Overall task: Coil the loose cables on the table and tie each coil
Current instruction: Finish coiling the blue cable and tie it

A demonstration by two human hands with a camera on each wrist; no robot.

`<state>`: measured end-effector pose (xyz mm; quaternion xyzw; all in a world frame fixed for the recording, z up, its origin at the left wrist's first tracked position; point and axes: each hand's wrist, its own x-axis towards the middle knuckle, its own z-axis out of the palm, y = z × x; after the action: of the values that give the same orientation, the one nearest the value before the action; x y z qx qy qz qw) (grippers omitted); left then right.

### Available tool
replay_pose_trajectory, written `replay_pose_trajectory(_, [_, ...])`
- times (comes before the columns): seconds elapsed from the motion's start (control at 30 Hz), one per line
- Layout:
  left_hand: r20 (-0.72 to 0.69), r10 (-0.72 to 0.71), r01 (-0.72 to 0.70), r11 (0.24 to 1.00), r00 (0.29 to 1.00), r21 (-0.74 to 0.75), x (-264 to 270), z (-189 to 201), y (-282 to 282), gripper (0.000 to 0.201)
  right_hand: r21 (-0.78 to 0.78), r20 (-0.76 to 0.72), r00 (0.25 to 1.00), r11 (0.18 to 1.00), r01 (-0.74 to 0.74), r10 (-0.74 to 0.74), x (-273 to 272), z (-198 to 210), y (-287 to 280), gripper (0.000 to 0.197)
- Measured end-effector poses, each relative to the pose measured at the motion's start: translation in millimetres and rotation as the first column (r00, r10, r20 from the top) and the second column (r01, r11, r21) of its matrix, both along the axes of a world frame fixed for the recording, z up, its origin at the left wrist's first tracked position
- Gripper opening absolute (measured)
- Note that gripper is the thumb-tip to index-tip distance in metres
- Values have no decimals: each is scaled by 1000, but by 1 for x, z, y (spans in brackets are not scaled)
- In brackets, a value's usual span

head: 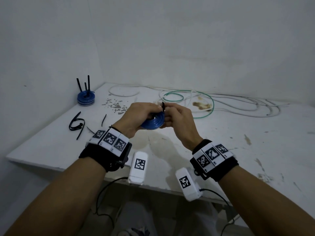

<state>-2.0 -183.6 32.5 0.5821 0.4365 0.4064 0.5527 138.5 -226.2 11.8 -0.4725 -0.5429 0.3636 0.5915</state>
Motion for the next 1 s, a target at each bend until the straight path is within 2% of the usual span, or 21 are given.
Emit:
replay_pose_trajectory(0.1, [-56,-55,59,996,997,64,0,-4,0,17,-7,27,998,999,52,-52,-2,3,3,22])
replay_pose_trajectory(0.2, [-50,-70,76,989,996,127,-1,-11,-4,23,-53,69,993,994,95,-91,2,6,9,27])
replay_pose_trajectory(0.3, [-74,-12,25,984,997,175,-2,-21,-5,34,-40,164,976,987,154,-145,9,7,16,31])
replay_pose_trajectory(0.47, [-131,46,-15,973,990,230,1,-22,-8,24,33,324,917,972,235,-232,14,1,29,34])
replay_pose_trajectory(0.63, [-158,125,-82,963,979,256,5,-20,-9,23,106,431,853,956,275,-293,20,7,35,38])
replay_pose_trajectory(0.83, [-234,52,11,966,971,259,5,-26,-18,22,80,457,839,953,292,-295,34,11,41,38])
replay_pose_trajectory(1.0, [-272,-15,83,967,962,241,5,-20,-16,21,131,520,776,931,341,-357,32,7,51,42])
